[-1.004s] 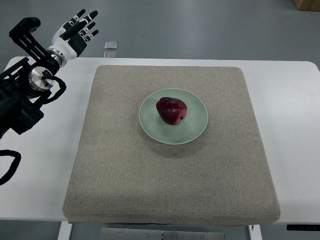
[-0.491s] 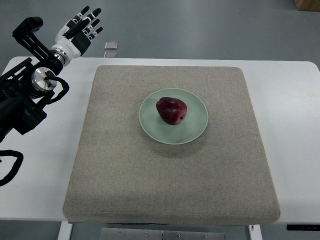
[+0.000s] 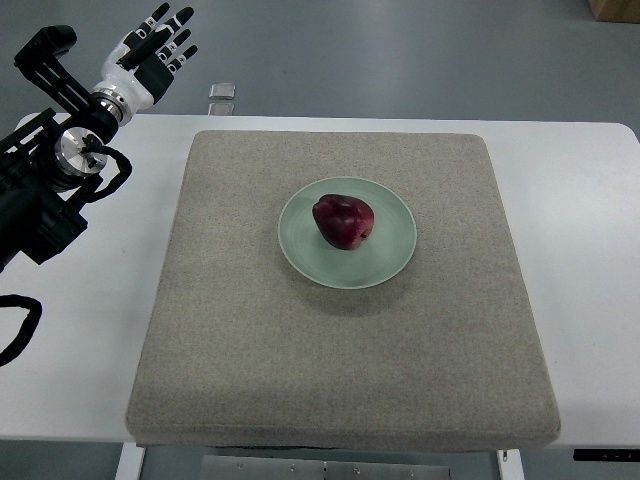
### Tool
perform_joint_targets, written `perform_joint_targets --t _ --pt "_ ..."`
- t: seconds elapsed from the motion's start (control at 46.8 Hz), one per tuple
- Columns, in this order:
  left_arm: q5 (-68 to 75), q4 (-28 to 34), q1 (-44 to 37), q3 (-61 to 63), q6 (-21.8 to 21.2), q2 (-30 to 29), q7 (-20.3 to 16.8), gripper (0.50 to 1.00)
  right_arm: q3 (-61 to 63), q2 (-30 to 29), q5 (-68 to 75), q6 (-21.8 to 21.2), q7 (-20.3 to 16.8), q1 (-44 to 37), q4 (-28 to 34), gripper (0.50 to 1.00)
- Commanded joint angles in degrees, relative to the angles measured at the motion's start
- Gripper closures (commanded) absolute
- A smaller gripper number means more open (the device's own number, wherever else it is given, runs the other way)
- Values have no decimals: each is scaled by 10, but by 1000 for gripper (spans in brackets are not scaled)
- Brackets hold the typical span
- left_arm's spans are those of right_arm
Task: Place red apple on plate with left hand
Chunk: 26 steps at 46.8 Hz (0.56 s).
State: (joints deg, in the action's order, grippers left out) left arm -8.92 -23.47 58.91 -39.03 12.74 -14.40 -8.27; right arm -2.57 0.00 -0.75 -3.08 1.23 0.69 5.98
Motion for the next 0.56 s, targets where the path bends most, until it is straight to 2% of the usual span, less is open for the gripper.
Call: perform_joint_targets --t 0.0,0.534 --pt "0 0 -5 -1 -2 1 0 508 0 0 1 -3 0 -1 1 536" --pt "0 0 -3 -3 -5 5 0 506 -2 0 -3 -4 4 5 7 536"
